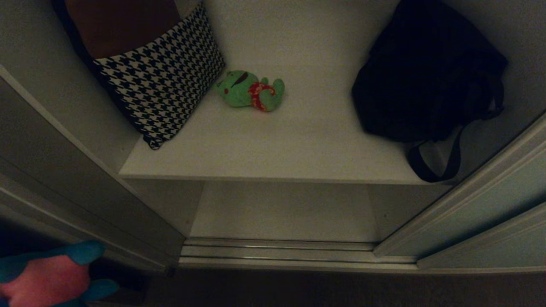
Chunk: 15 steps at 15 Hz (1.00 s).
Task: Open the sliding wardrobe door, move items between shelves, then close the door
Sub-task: Place the blue doll on the lower shelf
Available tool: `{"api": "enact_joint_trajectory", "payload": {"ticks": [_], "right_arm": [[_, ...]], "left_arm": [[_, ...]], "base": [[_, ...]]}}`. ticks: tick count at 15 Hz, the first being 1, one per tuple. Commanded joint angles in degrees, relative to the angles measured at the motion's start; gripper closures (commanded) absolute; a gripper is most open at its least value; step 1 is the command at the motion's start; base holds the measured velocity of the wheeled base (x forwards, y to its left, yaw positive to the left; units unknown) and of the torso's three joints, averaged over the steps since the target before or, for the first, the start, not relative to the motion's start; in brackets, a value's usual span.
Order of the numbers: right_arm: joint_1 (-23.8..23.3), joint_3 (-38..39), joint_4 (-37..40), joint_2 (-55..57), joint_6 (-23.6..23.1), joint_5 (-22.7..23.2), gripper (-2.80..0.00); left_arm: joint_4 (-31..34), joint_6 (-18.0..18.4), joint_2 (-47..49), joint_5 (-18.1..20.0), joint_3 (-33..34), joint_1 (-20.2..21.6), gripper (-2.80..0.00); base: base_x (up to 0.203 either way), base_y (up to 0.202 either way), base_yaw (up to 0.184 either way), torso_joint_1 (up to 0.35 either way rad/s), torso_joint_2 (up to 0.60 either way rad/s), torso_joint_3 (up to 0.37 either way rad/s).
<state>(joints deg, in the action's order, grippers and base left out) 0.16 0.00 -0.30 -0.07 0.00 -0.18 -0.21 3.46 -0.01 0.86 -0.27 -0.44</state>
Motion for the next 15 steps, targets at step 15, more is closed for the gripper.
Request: {"api": "enact_joint_trajectory", "payload": {"ticks": [15], "right_arm": [[0.02, 0.00, -0.05, -0.01, 0.00, 0.01, 0.00]], "left_arm": [[-0.14, -0.77, 0.01, 0.18, 0.27, 0.00, 0.00]], "base": [[-0.109, 0.000, 0.000, 0.001, 0.00, 0.001]]}}
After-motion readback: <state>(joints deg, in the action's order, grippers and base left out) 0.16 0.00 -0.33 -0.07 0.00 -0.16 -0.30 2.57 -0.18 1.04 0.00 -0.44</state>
